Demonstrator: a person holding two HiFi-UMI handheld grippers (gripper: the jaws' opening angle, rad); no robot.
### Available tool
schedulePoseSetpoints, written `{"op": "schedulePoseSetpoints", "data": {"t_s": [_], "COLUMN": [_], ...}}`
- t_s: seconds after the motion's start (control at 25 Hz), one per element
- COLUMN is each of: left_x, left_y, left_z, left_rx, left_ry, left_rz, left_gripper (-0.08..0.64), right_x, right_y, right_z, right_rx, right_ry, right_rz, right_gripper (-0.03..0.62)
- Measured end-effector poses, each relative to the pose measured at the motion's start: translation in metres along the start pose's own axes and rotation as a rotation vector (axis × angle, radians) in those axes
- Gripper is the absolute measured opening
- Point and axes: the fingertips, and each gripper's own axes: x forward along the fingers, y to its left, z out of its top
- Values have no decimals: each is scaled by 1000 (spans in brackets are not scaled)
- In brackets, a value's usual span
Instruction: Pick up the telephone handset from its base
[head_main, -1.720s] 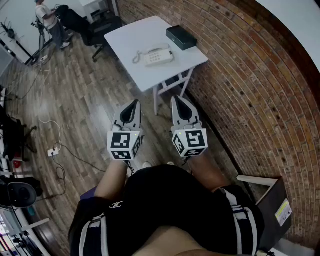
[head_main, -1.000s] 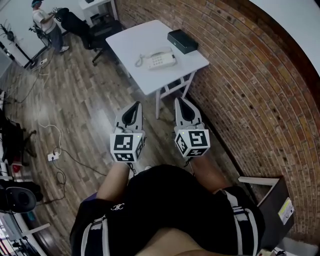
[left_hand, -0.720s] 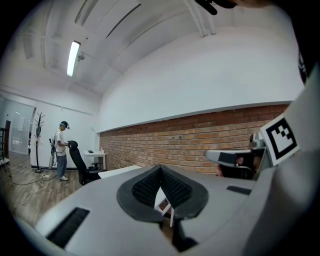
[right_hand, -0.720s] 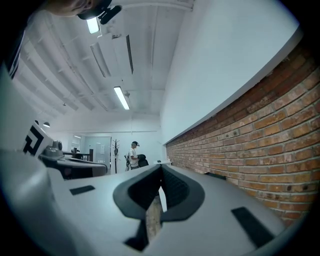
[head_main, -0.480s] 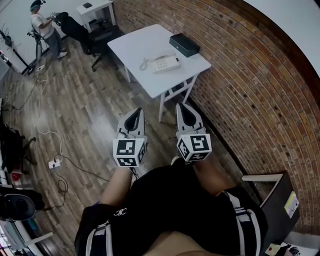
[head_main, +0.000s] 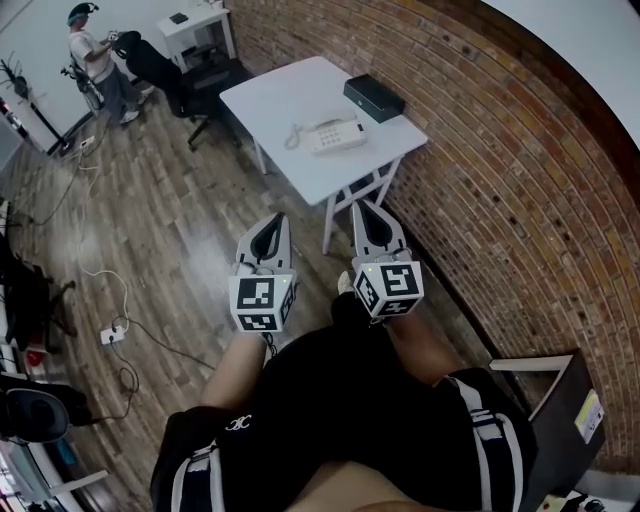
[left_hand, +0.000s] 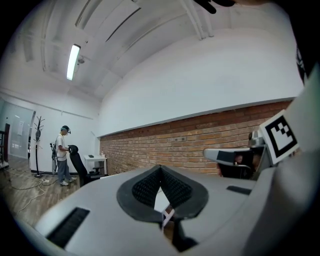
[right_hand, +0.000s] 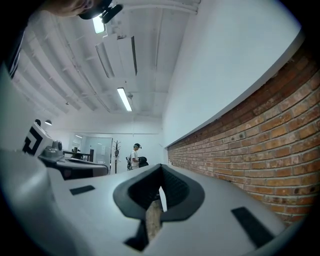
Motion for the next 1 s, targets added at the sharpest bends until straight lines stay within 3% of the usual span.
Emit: {"op": "schedulePoseSetpoints", "data": {"t_s": [0.24,1.0], "left_x": [34,191], "left_y": [10,40], "left_z": [6,-3], "left_rx": [18,-4], "left_ry": [-9,69], "left_rz": [-1,-13], "left_gripper": [2,2], "right_x": [32,161], "right_y": [-21,-112], "right_z": [1,-26], "right_rx": [16,72], "right_ry": [-20,25], "right_rz": [-8,-7], "right_gripper": [-3,-3]}}
